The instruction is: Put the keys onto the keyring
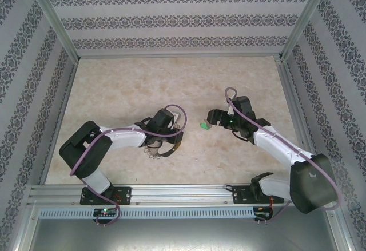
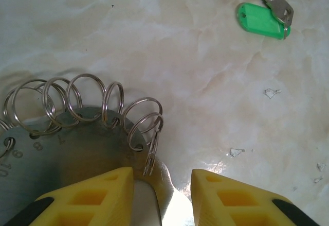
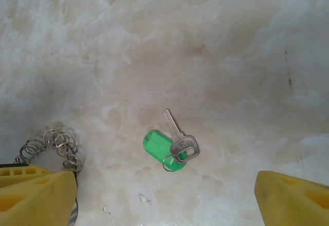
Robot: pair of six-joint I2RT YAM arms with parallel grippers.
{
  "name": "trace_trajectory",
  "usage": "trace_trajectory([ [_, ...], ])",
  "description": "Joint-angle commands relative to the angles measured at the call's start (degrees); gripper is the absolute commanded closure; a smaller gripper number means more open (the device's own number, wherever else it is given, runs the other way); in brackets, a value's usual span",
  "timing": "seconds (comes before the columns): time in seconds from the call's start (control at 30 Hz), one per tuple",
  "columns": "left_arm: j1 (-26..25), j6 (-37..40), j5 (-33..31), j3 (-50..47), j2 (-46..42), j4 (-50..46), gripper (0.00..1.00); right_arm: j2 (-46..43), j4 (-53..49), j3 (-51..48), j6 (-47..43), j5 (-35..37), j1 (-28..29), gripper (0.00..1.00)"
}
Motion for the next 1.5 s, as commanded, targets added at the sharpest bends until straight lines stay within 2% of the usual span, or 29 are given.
trace_trajectory([
  [0.0,-0.67,-0.51,-1.48,-0.71,1.07,2.92,0.65,0.62,0.08,1.61,-0.75,-1.45,-0.34,0.11],
  [0.53,-0.65,-0.96,-3.18,0.04,3.72,6.34,0.67,0.6,0.33,1.02,-0.85,-1.57,-0.51,0.11],
  [0.97,-0.67,-1.5,-1.26,0.13,0.47,7.9,0.67,2.18,1.24,0.96,-0.74,-2.53,-0.45,0.11],
  [1.47,-0.67,-1.53,-0.16,2.14,3.23,8.1,0.67,1.85,0.96,1.01,-1.04,-2.84,-0.61,0.11],
])
